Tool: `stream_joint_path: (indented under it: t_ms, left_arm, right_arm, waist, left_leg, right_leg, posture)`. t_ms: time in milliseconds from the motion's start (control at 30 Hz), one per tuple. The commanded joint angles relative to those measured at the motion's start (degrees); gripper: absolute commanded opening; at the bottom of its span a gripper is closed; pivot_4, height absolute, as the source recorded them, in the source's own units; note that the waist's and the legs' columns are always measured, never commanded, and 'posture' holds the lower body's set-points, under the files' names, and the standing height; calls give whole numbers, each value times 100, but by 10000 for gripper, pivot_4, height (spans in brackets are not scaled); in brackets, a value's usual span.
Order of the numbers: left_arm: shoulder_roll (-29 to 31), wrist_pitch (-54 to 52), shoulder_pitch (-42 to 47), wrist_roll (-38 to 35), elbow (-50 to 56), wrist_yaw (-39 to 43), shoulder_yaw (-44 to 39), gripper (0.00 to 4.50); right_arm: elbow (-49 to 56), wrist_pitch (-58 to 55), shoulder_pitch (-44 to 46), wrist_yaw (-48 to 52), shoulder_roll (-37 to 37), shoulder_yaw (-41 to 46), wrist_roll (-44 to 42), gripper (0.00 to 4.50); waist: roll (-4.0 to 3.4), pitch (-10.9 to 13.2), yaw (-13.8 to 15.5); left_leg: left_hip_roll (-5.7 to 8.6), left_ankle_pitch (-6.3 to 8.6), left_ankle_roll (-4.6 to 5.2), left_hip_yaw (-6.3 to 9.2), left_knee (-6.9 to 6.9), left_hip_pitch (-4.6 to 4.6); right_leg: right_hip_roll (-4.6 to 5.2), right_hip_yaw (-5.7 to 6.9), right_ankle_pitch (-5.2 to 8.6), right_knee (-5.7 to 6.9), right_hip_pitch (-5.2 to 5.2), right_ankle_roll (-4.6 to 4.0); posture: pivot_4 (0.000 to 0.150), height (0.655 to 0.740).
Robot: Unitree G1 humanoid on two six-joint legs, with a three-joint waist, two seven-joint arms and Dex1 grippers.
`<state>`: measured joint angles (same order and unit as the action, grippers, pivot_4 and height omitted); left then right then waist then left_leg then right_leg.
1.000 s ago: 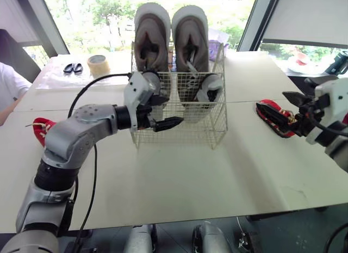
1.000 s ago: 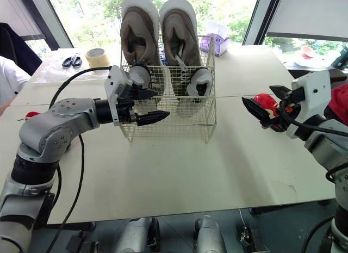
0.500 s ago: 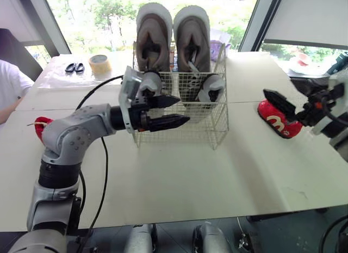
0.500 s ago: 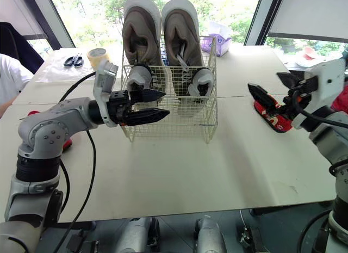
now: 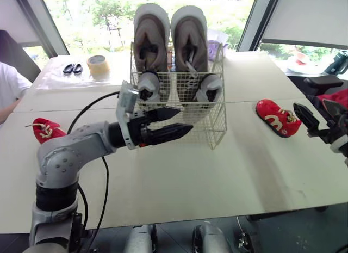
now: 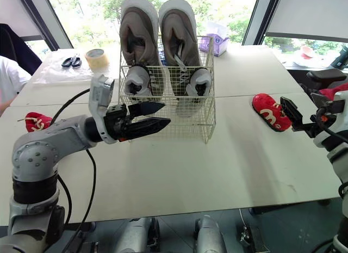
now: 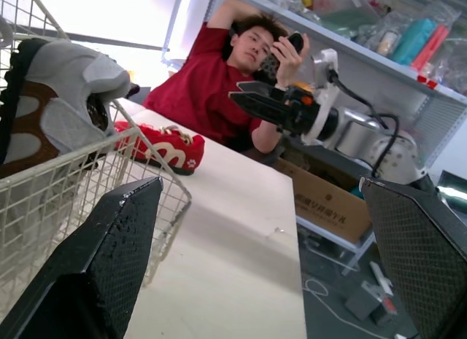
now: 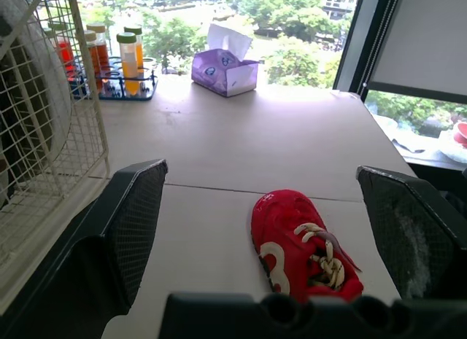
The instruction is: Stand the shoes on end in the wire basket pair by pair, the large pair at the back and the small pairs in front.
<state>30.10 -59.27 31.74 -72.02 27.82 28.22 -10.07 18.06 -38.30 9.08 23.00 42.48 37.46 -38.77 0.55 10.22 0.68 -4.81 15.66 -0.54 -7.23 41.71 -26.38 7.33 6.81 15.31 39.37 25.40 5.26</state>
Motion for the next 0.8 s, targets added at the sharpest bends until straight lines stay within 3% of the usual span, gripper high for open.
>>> stream_joint_path:
  t_ms: [33,233,400,800]
  left_arm:
    - [236,59,0,-577,517,-492,-255,44606]
    - [623,178,-620,-630,1209,-781,-94,44606]
    - [332,498,-1329,-633,1554,-1096,214,44606]
    - [671,813,-1796,-1129,1904,-1191,451,44606]
  right_arm:
    - [-266,203,225,185,145,-107,92,45000]
    - [-847,496,275,247,139,-12,321,45000]
    - [-999,333,60,675,405,-221,359,45000]
    - [-1304,315,-444,1096,237,-412,472,45000]
  waist:
    - [0,0,11]
    - [-1,0,9]
    - [-12,-5,8]
    - [-15,-5,6]
  left_leg:
    - [1,0,0,0,0,0]
    - [4,0,-1,-2,1,-1]
    - [3,-1,-1,-2,1,1]
    - [2,0,-1,1,1,1]
  right_leg:
    - [0,0,0,0,-1,0]
    - [2,0,0,-2,-3,0]
    - [2,-1,0,-2,-4,0]
    - [1,1,0,-2,-3,-2]
  posture:
    - [1500,6797]
    - [1500,6797]
    - [1500,6797]
    - [1500,6797]
